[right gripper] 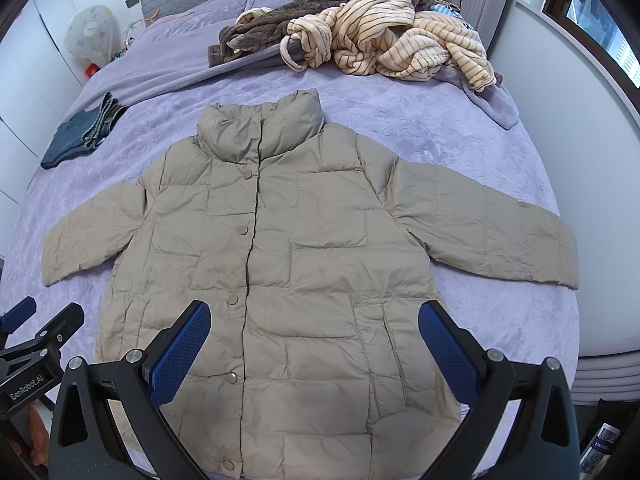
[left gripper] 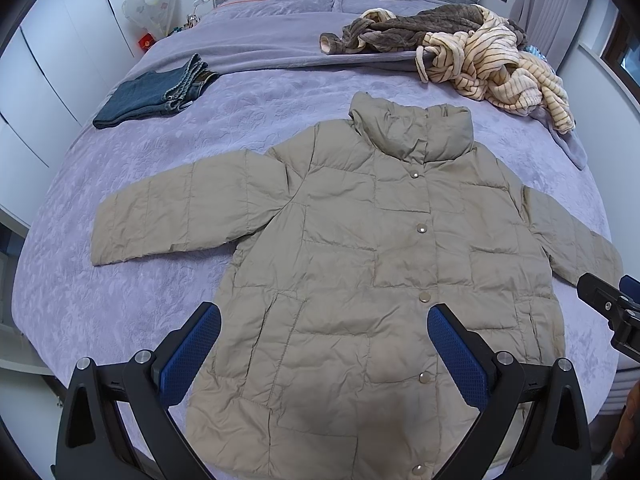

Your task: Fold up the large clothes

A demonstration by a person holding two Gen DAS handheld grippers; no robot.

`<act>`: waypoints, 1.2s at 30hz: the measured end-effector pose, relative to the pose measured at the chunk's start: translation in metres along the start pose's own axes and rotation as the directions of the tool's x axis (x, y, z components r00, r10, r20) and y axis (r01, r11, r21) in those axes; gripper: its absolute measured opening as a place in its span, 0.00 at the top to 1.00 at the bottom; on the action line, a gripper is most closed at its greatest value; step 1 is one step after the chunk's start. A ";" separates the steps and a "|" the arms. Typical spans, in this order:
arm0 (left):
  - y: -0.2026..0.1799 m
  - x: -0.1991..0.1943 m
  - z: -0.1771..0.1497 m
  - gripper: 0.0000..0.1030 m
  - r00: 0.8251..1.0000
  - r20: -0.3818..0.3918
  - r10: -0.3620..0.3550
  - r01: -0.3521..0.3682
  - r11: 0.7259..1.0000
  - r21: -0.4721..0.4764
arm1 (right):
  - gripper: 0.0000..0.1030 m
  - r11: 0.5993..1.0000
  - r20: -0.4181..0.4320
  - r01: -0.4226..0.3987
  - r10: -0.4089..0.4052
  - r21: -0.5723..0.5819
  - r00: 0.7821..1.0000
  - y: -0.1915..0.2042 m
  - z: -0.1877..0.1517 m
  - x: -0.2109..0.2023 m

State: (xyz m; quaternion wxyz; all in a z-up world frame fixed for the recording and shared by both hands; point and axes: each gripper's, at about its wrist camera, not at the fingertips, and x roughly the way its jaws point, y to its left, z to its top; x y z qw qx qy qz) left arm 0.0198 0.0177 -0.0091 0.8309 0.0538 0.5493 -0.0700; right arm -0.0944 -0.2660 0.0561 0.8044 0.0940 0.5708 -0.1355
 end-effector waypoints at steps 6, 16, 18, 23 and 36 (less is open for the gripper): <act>0.002 0.001 -0.001 0.00 1.000 -0.002 0.000 0.000 1.000 -0.001 | 0.00 1.000 0.000 0.000 0.000 -0.002 1.000 0.000 0.000 0.000; 0.003 0.001 -0.001 0.00 1.000 -0.003 -0.001 0.001 1.000 -0.002 | 0.00 1.000 -0.001 0.000 0.000 -0.002 1.000 0.001 0.000 0.000; 0.002 0.001 0.000 0.00 1.000 -0.003 -0.001 0.001 1.000 -0.001 | 0.00 1.000 -0.002 0.000 0.000 -0.002 1.000 0.001 0.001 0.000; 0.004 0.002 -0.001 0.00 1.000 -0.005 -0.003 0.003 1.000 -0.001 | 0.00 1.000 -0.004 0.000 0.000 -0.001 1.000 0.001 0.001 0.000; 0.008 0.007 -0.009 0.00 0.999 -0.025 -0.032 0.032 0.999 -0.009 | 0.00 1.000 -0.018 0.015 -0.015 -0.007 1.000 0.006 -0.005 0.000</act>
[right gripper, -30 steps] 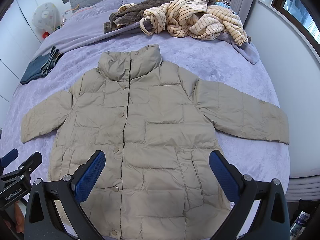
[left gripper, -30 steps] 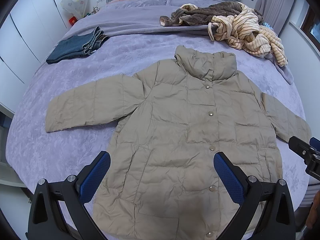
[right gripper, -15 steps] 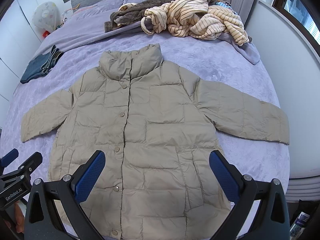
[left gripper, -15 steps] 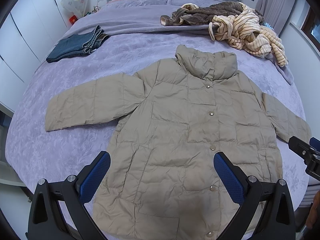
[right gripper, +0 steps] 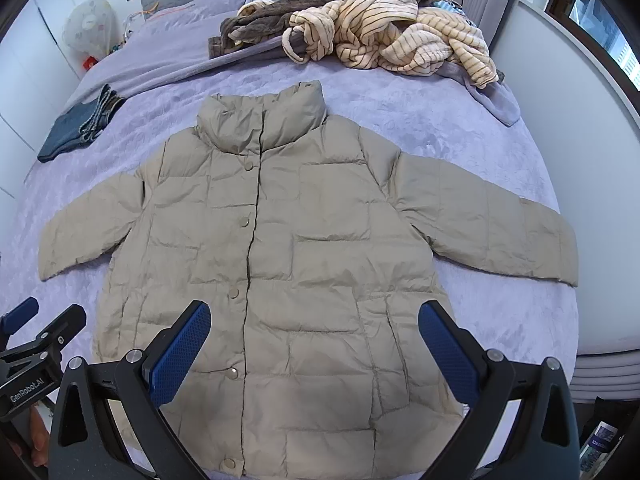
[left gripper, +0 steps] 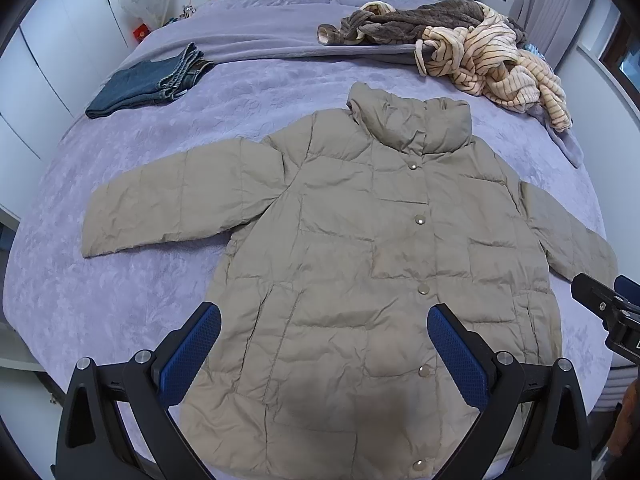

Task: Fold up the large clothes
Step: 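Grasp the jacket sleeve with the left tool and lift it across the body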

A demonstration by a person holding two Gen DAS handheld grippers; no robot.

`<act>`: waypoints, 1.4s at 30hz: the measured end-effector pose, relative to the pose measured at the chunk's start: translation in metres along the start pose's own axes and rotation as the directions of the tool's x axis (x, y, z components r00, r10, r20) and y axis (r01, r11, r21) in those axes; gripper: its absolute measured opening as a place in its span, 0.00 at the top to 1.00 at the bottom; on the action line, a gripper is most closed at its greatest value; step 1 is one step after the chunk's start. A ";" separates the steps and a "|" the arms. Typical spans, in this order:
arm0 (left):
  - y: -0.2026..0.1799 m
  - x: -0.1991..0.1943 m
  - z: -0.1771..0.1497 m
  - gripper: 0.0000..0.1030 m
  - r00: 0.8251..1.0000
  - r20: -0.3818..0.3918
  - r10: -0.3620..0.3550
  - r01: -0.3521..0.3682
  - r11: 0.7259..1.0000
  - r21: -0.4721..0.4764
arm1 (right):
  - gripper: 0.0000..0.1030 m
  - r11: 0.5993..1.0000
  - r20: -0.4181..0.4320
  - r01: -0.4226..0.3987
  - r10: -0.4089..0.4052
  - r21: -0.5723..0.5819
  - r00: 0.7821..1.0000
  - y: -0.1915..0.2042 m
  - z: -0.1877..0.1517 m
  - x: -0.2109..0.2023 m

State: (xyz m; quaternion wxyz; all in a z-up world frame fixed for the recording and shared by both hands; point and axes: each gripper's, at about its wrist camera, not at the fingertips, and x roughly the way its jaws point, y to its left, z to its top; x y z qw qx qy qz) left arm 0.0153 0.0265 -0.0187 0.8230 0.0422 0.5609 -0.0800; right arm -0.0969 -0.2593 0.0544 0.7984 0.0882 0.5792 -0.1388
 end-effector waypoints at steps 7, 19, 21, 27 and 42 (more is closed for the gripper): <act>0.013 0.001 0.002 0.00 1.000 -0.004 -0.017 0.017 1.000 -0.023 | 0.00 1.000 -0.019 0.011 -0.011 0.001 1.000 0.008 -0.004 -0.002; 0.069 0.053 -0.006 0.00 0.997 -0.073 -0.029 0.024 0.997 -0.068 | 0.00 0.998 -0.060 -0.048 0.051 0.037 0.997 0.044 -0.007 0.025; 0.086 0.069 -0.006 0.00 0.996 -0.082 -0.031 0.023 0.995 -0.093 | 0.00 0.996 -0.072 -0.076 0.079 0.052 0.994 0.053 -0.008 0.036; 0.158 0.123 -0.003 0.00 0.984 -0.069 -0.166 0.143 0.954 -0.263 | 0.00 0.988 -0.109 -0.153 0.155 0.026 0.982 0.091 -0.013 0.083; 0.350 0.241 0.051 0.00 0.963 0.189 -0.194 0.271 0.710 -0.650 | 0.00 0.958 -0.150 -0.285 0.287 0.033 0.946 0.159 0.003 0.172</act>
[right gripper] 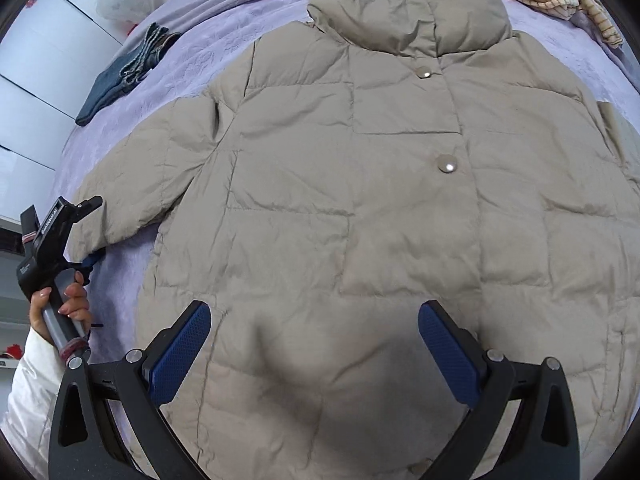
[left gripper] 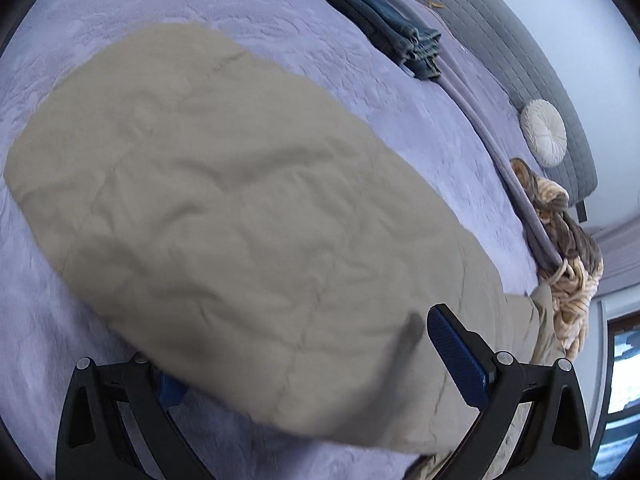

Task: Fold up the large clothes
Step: 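Grasp the jacket sleeve with the left tool and lift it across the body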

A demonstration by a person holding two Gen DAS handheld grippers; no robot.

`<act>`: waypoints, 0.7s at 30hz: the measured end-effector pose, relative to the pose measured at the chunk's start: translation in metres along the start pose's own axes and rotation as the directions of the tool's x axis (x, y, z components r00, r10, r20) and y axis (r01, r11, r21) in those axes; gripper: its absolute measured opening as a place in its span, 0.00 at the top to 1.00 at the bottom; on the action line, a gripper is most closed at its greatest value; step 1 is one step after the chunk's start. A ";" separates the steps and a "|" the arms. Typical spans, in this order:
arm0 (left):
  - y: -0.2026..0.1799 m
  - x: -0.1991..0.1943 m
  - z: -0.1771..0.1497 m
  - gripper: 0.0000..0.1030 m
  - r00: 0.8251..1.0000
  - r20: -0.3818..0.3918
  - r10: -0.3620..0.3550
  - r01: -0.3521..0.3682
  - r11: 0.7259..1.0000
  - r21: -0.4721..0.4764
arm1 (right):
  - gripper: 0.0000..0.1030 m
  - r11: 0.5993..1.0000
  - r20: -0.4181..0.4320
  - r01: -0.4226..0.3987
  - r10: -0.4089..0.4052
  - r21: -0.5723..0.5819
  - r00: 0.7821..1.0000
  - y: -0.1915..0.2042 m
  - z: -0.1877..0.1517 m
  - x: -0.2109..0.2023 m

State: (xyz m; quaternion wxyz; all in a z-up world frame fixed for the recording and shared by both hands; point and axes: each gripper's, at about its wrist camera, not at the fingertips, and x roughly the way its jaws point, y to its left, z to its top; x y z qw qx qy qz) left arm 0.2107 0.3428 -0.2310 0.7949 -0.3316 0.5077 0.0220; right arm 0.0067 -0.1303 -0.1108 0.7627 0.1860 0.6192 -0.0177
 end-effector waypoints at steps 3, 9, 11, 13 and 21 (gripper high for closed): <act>-0.007 0.011 0.022 0.20 0.994 0.066 0.086 -0.087 0.996 0.019 | 0.00 0.999 0.011 -0.034 0.034 0.018 0.999 0.007 0.015 0.013; -0.023 -0.006 0.046 0.94 0.989 0.144 0.034 -0.050 0.993 0.111 | 0.09 0.992 0.080 -0.127 0.125 0.025 0.989 0.030 0.046 0.025; -0.037 -0.027 0.046 0.94 0.980 0.197 0.019 -0.052 0.985 0.164 | 0.52 0.984 0.079 -0.174 0.171 0.033 0.982 0.037 0.056 0.035; -0.052 -0.051 0.041 0.94 0.972 0.236 -0.009 -0.046 0.973 0.225 | 0.88 0.970 0.051 -0.235 0.232 0.065 0.971 0.043 0.069 0.055; -0.142 -0.118 -0.010 0.94 0.951 0.197 -0.238 0.110 0.857 0.504 | 0.90 0.903 -0.028 -0.409 0.416 0.131 0.909 0.070 0.091 0.128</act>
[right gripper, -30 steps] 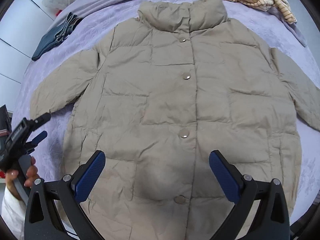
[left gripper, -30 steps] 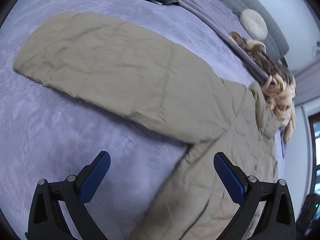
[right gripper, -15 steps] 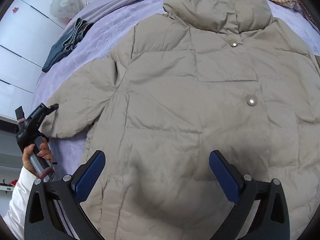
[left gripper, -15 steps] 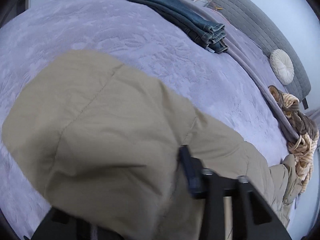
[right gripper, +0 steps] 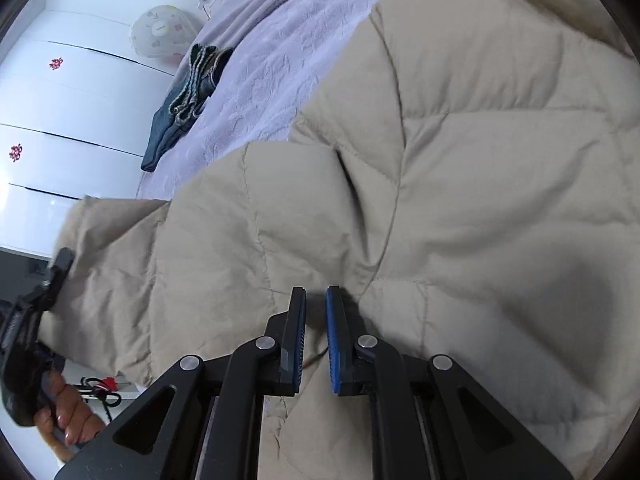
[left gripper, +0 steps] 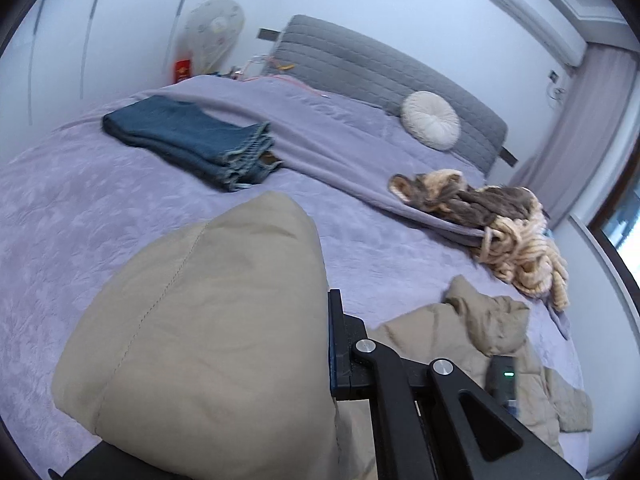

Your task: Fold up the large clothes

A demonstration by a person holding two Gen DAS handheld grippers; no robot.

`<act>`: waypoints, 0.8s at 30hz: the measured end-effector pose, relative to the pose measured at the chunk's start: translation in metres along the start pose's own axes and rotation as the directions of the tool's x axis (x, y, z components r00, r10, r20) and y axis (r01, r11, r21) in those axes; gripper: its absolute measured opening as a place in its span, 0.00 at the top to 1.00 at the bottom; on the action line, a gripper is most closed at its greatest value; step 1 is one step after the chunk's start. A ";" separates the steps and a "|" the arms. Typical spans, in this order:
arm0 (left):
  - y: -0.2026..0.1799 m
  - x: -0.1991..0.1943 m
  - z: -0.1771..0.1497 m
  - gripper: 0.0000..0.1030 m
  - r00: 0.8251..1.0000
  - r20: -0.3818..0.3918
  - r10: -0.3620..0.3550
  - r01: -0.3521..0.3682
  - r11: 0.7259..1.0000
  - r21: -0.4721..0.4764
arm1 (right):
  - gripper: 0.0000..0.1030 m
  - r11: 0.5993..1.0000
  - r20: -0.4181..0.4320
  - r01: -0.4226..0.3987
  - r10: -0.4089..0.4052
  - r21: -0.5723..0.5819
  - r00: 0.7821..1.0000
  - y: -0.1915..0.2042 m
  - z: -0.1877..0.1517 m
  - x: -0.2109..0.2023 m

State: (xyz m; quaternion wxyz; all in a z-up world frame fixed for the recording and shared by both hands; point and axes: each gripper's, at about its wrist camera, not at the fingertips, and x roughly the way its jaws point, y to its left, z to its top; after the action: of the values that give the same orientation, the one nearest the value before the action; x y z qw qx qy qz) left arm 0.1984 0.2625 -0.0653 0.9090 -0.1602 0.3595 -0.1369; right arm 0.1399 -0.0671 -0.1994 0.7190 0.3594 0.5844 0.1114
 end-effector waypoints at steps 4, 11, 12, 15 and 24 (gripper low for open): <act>-0.080 0.014 -0.004 0.94 0.985 -0.057 -0.160 0.165 0.983 0.084 | 0.95 1.000 -0.066 -0.006 0.006 -0.013 0.998 0.000 -0.002 0.014; -0.232 0.070 -0.054 0.94 0.947 -0.223 -0.231 0.286 0.923 0.258 | 0.94 0.999 0.013 0.035 -0.035 0.002 0.999 -0.038 -0.015 -0.072; -0.248 0.083 -0.067 0.94 0.940 -0.261 -0.220 0.293 0.911 0.289 | 0.93 0.997 0.052 0.077 -0.078 0.009 0.996 -0.052 -0.018 -0.095; -0.288 0.122 -0.117 0.94 0.935 -0.341 -0.099 0.245 0.876 0.416 | 0.92 0.980 0.130 0.194 -0.199 0.050 0.971 -0.088 -0.024 -0.147; -0.294 0.150 -0.195 0.00 0.921 -0.377 0.093 0.146 0.816 0.559 | 0.91 0.966 0.164 0.221 -0.242 0.134 0.956 -0.130 -0.024 -0.188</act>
State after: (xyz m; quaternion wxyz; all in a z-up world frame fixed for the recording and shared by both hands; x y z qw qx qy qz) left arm 0.1286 -0.0976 -0.1774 0.8230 0.1477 0.4711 -0.2811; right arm 0.0286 -0.2599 -0.1419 0.7549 0.3376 0.5609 -0.0400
